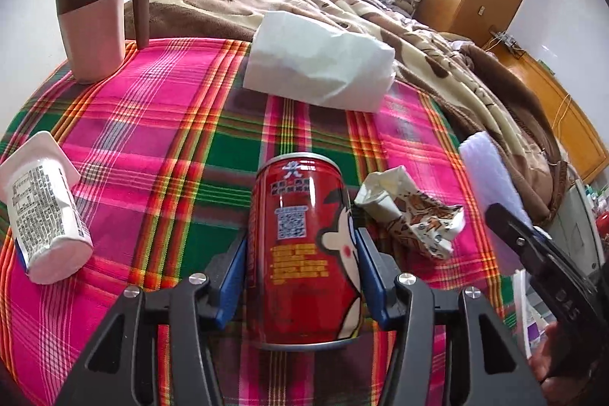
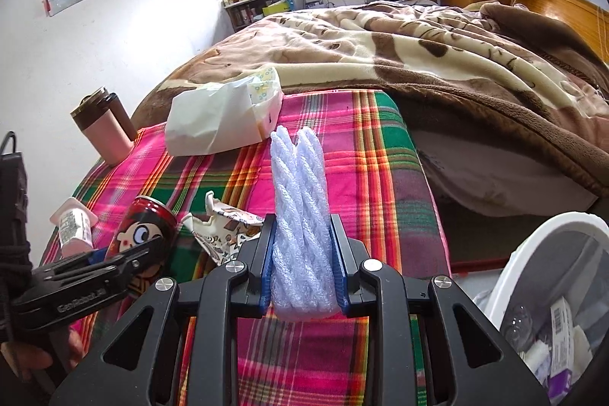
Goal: Collect trash
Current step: 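Carry the foam net and red can over the wastebasket and open both tools, then move both tools back over the bed toward the yogurt cup and wrapper, then grasp the white yogurt cup with the left tool while the right tool grasps the snack wrapper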
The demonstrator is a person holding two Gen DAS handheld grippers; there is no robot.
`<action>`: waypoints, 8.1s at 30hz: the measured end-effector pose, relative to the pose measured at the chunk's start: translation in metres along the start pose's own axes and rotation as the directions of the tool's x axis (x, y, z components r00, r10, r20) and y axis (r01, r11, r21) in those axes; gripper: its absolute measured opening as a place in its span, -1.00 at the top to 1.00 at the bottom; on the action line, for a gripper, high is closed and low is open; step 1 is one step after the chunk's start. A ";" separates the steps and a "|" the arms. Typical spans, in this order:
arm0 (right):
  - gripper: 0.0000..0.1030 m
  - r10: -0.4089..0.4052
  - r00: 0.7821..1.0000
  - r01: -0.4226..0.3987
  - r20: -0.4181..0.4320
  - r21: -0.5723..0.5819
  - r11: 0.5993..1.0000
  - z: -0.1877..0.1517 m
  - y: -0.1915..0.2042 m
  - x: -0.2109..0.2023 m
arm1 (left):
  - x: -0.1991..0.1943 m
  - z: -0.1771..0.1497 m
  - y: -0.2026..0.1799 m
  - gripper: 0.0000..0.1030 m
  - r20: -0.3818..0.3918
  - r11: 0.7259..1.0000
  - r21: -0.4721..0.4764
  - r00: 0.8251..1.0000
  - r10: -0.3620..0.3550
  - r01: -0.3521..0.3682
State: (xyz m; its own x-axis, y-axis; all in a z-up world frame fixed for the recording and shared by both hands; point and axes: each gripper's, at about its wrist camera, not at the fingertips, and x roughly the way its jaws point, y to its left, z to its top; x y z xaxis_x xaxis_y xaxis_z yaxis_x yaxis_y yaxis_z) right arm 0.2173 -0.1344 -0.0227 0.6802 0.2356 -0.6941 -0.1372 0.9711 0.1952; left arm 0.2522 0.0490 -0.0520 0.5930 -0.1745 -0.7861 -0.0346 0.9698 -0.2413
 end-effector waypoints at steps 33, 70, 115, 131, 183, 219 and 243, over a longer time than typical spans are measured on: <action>0.49 0.007 0.993 -0.019 0.121 0.095 0.995 -0.024 -0.018 -0.069 | -0.077 -0.034 -0.040 -0.05 0.136 0.993 0.083 0.986 -0.099 0.088; 0.49 -0.250 0.952 0.192 0.178 0.293 0.937 -0.070 -0.119 -0.156 | -0.103 -0.096 -0.213 -0.05 0.074 0.866 0.419 0.940 -0.334 0.275; -0.03 -0.313 0.947 0.269 0.067 0.359 0.894 -0.086 -0.151 -0.150 | -0.088 -0.105 -0.245 -0.36 0.022 0.833 0.472 0.941 -0.337 0.288; -0.03 -0.212 0.967 0.173 0.142 0.249 0.953 -0.071 -0.103 -0.137 | -0.105 -0.093 -0.185 -0.37 0.115 0.890 0.410 0.957 -0.265 0.197; -0.18 0.030 0.999 -0.033 -0.029 -0.120 0.992 0.002 0.026 0.014 | -0.078 -0.019 0.113 -0.55 0.148 0.972 -0.156 0.968 0.201 -0.178; 0.24 0.104 0.986 -0.118 -0.132 -0.099 0.988 -0.008 0.038 0.038 | -0.038 -0.007 0.105 -0.16 0.076 0.987 -0.134 0.992 0.102 -0.091; 0.25 0.120 0.991 -0.121 0.055 0.029 0.992 -0.021 0.014 -0.046 | -0.099 -0.041 0.014 -0.16 0.180 0.998 0.064 0.983 -0.032 0.021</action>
State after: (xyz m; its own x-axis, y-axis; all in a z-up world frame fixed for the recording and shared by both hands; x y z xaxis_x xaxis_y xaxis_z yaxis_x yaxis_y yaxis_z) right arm 0.1693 -0.1311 -0.0026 0.6976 0.3477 -0.6265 -0.1980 0.9339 0.2978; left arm 0.1598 0.0730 -0.0010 0.7290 -0.1722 -0.6625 0.0292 0.9748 -0.2213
